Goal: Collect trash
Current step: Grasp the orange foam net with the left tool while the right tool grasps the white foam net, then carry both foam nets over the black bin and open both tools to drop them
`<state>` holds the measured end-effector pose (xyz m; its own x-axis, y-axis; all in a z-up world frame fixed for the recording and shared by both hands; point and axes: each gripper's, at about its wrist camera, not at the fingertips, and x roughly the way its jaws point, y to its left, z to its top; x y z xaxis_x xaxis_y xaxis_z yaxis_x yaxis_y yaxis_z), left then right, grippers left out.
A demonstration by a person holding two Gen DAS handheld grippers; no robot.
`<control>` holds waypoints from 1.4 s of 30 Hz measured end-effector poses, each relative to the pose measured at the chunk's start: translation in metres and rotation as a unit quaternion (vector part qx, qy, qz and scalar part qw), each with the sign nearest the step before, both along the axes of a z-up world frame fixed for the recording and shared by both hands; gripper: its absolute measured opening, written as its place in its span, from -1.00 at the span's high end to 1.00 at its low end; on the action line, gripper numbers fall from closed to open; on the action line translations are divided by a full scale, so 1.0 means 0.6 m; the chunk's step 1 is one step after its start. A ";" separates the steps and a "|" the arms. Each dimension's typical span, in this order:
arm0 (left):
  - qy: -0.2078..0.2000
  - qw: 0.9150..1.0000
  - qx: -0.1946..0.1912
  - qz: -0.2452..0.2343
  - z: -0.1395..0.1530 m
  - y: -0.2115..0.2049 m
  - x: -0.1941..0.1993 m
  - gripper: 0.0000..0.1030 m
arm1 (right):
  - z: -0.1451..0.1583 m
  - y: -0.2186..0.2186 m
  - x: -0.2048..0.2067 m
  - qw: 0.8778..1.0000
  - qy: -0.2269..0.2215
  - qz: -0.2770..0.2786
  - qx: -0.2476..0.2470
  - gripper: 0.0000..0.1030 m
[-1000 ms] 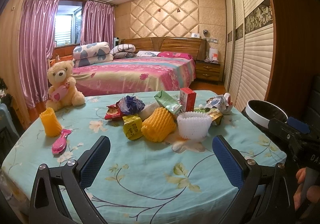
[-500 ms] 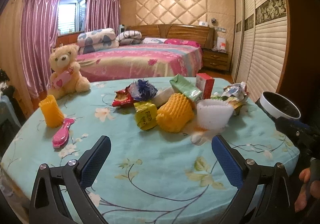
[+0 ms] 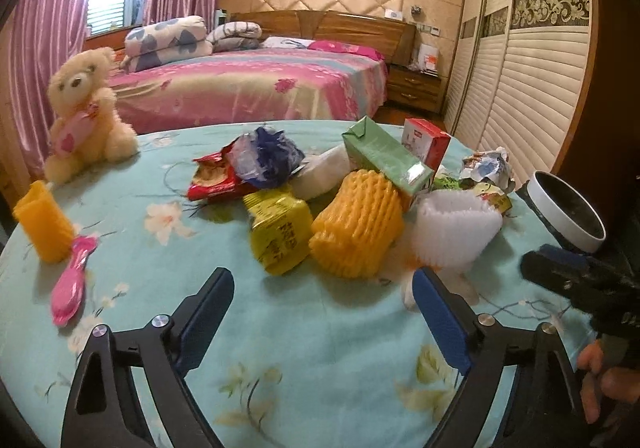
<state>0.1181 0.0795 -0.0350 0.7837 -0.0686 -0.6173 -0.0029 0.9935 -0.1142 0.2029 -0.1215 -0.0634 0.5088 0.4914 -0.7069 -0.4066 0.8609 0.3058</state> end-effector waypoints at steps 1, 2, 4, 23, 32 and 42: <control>0.001 1.000 0.001 -0.003 -0.001 -0.001 0.010 -0.70 | -0.003 0.003 0.005 1.000 0.004 0.003 -0.001 -0.65; 0.001 1.000 0.006 -0.005 -0.002 -0.003 0.018 -0.66 | -0.006 0.007 0.012 1.000 0.006 0.005 -0.001 -0.59; 0.003 1.000 0.018 -0.008 -0.007 -0.006 0.036 -0.56 | -0.013 0.013 0.025 1.000 0.014 0.009 -0.002 -0.54; 0.040 0.998 -0.006 -0.050 -0.027 -0.022 0.075 0.98 | -0.024 0.018 0.043 0.998 0.027 0.043 0.026 0.77; 0.019 0.998 -0.021 -0.058 -0.011 -0.036 0.002 1.00 | -0.003 -0.029 0.007 0.999 0.020 0.026 0.039 0.77; -0.020 0.994 -0.026 -0.108 0.040 -0.080 -0.037 1.00 | 0.026 -0.103 -0.014 0.999 -0.001 -0.020 0.047 0.77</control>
<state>0.0956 0.0313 -0.0112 0.7714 -0.2693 -0.5765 0.2159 0.9630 -0.1610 0.1945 -0.1836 -0.0480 0.5312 0.5342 -0.6576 -0.3727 0.8444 0.3849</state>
